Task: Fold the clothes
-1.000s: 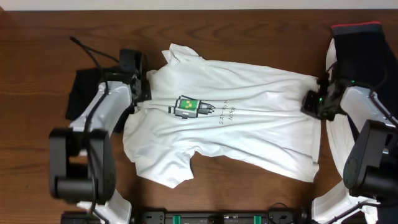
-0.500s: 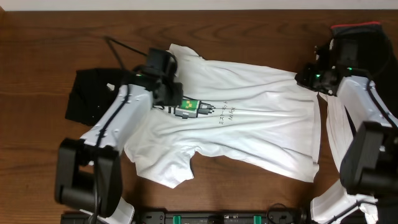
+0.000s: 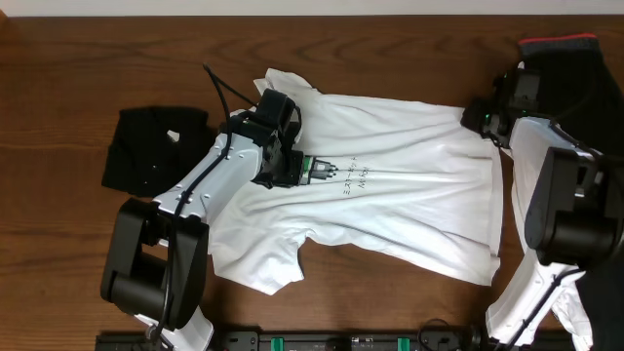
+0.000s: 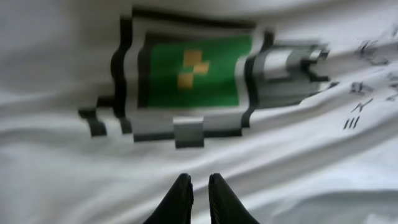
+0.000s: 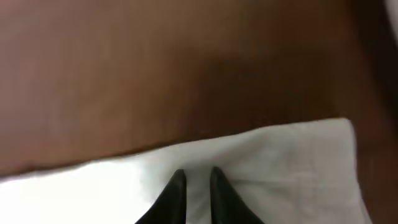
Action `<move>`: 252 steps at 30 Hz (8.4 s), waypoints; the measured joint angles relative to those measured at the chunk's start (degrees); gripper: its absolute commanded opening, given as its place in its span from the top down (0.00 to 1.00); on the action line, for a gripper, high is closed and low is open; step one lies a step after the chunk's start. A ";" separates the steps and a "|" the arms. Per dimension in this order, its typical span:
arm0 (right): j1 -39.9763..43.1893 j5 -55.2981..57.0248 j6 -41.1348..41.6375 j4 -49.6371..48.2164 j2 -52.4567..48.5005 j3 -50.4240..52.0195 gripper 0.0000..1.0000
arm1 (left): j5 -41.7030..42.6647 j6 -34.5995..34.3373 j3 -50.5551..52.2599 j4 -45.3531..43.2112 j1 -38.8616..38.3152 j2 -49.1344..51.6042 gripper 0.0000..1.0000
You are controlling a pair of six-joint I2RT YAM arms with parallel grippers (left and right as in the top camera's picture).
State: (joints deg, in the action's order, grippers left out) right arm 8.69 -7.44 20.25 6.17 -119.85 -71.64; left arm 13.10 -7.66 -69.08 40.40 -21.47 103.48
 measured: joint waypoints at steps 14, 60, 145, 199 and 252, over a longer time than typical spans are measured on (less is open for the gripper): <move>1.81 -0.42 1.70 -5.66 -3.87 -5.01 0.75 | -0.02 0.00 0.28 2.62 0.00 0.31 0.85; -15.87 -12.26 -7.10 -1.38 -17.46 -25.55 0.34 | -2.80 0.11 0.39 6.69 0.00 0.35 0.61; -25.81 4.61 2.49 52.52 32.24 15.13 0.32 | -2.80 -0.37 8.09 7.65 9.31 -7.50 0.42; 10.99 -1.75 -5.86 25.46 18.10 15.56 0.99 | -4.31 0.87 7.69 5.73 9.27 2.10 0.47; 20.48 -6.67 -8.44 38.25 18.12 6.14 0.62 | -4.31 0.85 7.69 5.62 9.27 2.10 0.47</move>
State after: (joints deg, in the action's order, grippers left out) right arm 29.17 -14.11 11.81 44.42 -101.73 -65.49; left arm 8.80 -6.81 -61.39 46.02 -12.21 105.58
